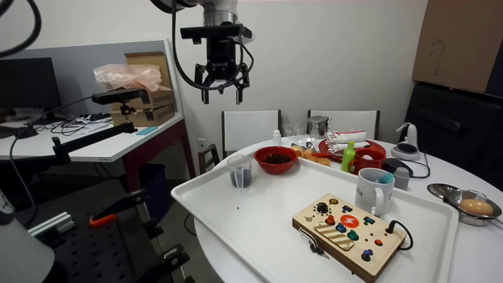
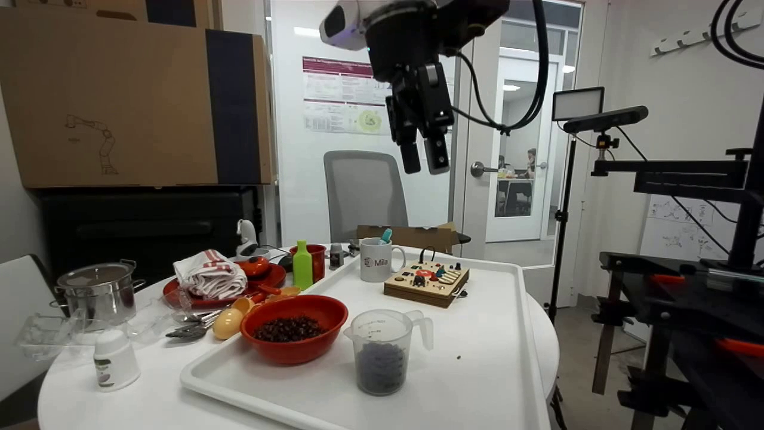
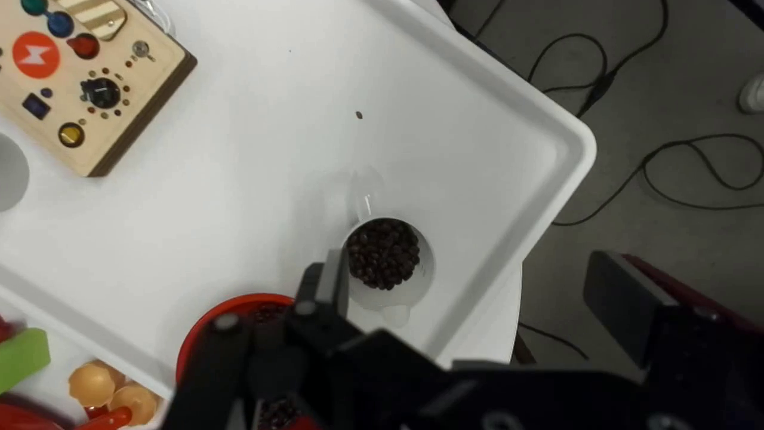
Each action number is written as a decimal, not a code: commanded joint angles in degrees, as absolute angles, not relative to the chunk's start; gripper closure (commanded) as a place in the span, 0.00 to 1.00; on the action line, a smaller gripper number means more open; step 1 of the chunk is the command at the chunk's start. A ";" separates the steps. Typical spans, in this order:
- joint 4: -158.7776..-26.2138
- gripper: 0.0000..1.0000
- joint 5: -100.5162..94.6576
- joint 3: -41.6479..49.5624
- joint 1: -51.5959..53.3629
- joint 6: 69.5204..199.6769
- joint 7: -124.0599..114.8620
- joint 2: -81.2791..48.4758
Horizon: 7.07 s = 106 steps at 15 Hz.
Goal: Pour the things in the jug into the red bowl
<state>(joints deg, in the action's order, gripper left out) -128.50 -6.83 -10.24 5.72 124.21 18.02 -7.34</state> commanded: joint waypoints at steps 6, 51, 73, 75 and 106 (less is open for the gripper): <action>-130.36 0.00 -8.52 -7.33 3.22 125.40 29.94 -10.13; -123.75 0.00 -14.69 -10.15 -0.39 140.86 37.24 -34.28; -122.07 0.00 -15.52 -7.78 4.58 143.81 25.93 -35.86; -122.00 0.00 -16.45 -6.92 5.10 144.41 24.63 -35.86; -114.63 0.85 -33.54 -4.59 9.71 124.92 25.45 -26.22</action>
<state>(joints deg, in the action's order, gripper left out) -118.45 -29.30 -4.95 6.41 128.98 28.94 -24.33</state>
